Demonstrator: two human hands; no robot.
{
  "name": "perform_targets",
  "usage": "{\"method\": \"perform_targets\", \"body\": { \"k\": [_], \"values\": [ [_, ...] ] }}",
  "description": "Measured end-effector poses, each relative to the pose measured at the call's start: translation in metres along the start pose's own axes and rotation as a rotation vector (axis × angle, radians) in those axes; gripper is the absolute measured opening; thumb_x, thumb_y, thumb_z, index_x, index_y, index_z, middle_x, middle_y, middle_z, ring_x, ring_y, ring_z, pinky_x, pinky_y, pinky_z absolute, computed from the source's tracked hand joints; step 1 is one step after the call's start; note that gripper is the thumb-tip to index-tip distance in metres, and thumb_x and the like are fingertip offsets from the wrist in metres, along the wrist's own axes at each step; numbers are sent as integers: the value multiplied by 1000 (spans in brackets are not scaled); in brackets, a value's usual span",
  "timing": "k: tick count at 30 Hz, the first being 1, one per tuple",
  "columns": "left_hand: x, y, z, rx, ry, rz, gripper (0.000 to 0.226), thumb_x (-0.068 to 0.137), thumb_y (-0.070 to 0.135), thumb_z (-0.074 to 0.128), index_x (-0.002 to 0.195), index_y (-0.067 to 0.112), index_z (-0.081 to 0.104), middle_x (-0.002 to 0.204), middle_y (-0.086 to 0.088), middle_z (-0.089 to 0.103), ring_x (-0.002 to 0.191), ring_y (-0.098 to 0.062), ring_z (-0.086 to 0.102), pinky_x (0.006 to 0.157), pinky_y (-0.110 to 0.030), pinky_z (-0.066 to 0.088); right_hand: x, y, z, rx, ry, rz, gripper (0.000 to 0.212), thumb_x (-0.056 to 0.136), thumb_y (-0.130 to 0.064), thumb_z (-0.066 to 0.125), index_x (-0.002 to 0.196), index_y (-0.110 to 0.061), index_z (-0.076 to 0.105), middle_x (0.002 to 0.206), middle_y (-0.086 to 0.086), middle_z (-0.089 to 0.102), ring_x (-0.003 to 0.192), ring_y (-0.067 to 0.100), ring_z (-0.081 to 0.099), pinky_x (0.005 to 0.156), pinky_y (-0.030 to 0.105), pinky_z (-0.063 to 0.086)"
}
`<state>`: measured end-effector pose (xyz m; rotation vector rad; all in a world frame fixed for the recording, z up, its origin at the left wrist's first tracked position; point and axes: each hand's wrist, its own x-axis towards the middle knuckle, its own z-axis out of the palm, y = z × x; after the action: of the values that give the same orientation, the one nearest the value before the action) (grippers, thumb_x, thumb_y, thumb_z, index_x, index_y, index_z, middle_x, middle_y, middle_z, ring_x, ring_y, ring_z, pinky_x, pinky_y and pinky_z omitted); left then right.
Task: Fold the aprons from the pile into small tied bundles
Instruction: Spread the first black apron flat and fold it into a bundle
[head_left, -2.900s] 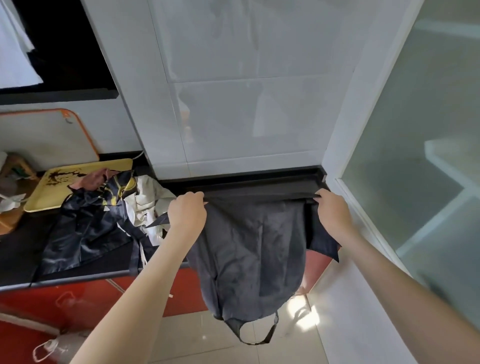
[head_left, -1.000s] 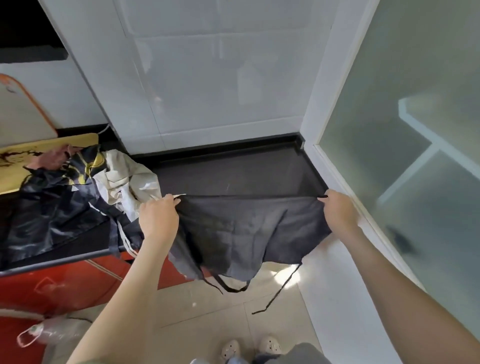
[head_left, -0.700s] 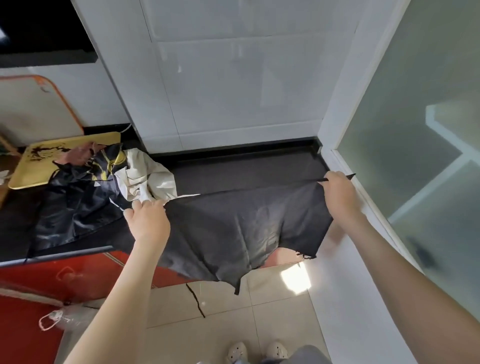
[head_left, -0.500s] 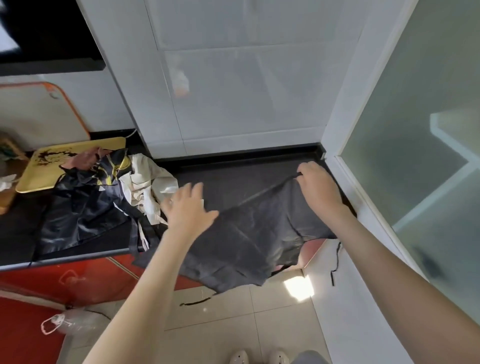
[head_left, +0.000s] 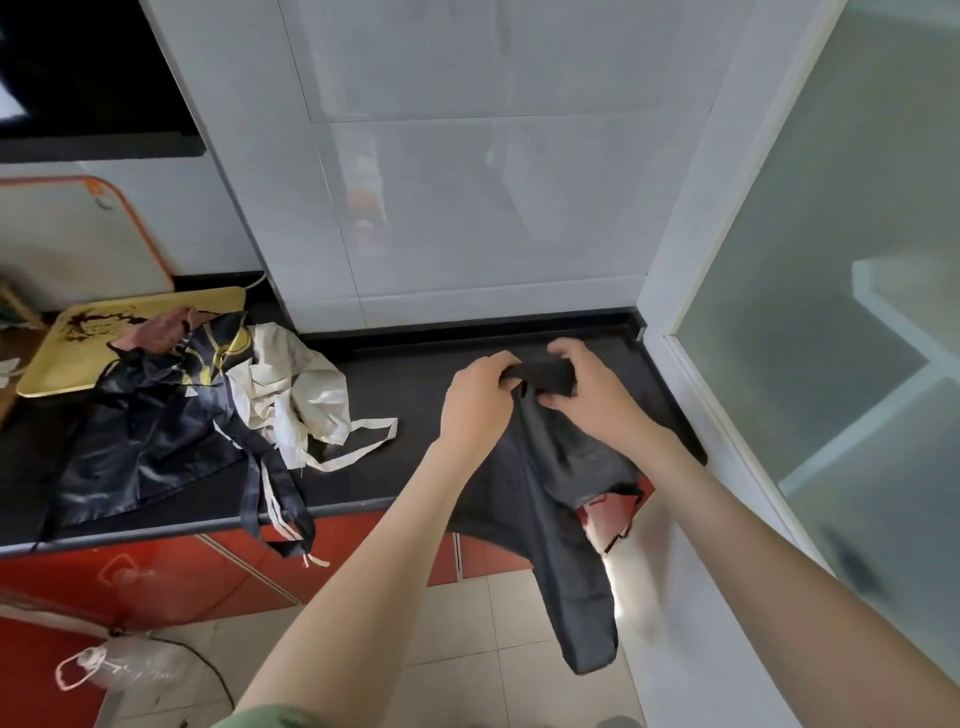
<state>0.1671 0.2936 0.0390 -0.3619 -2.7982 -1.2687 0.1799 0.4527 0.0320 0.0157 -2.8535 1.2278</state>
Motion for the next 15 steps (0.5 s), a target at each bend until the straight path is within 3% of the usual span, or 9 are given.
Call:
{"method": "perform_targets", "body": {
  "k": [2, 3, 5, 7, 10, 13, 15],
  "values": [
    [-1, -3, -5, -52, 34, -40, 27, 95, 5, 45, 105, 20, 65, 92, 3, 66, 83, -15, 57, 68, -24, 41, -1, 19, 3, -81, -100, 99, 17, 89, -13, 63, 98, -26, 57, 104, 2, 59, 83, 14, 61, 68, 23, 47],
    [-1, -3, -8, -70, 41, -48, 29, 94, 4, 44, 106, 21, 65, 92, 4, 67, 83, -14, 57, 68, -23, 41, -3, 27, 6, -72, -141, 142, 17, 91, -11, 60, 86, -27, 56, 93, 4, 60, 69, 12, 61, 56, 24, 46],
    [-1, -3, -13, -106, 24, -44, 30, 94, 4, 44, 105, 22, 65, 92, 5, 68, 82, -14, 58, 70, -24, 44, -6, 42, 13, 40, -242, 240, 14, 92, -9, 57, 88, -23, 56, 75, 7, 60, 47, 8, 55, 46, 29, 41],
    [-1, -4, -18, -137, 8, -27, 26, 95, 6, 46, 103, 22, 65, 90, 4, 68, 82, -14, 59, 70, -21, 45, -8, 53, 21, 102, -337, 327, 19, 92, -10, 58, 104, -23, 57, 72, 6, 63, 46, 12, 57, 47, 31, 40],
    [-1, -9, -31, -163, 70, -44, 24, 95, 7, 48, 97, 23, 65, 82, 6, 66, 72, -8, 55, 60, -10, 38, -5, 66, 37, 155, -414, 403, 22, 94, -10, 56, 112, -21, 59, 86, 10, 70, 58, 26, 66, 49, 30, 49],
    [-1, -17, -45, -110, 99, -94, 23, 95, 9, 49, 97, 24, 66, 80, 9, 65, 70, -4, 53, 59, -10, 38, 3, 72, 43, 299, -292, 470, 10, 99, -12, 44, 99, -14, 54, 86, 14, 68, 65, 40, 69, 47, 31, 51],
    [0, -26, -51, -70, 117, -125, 21, 96, 13, 49, 101, 24, 66, 87, 8, 68, 80, -9, 57, 69, -19, 44, 12, 72, 41, 379, -131, 461, 9, 101, -14, 39, 96, -12, 46, 88, 13, 65, 61, 37, 70, 65, 43, 58]
  ]
}}
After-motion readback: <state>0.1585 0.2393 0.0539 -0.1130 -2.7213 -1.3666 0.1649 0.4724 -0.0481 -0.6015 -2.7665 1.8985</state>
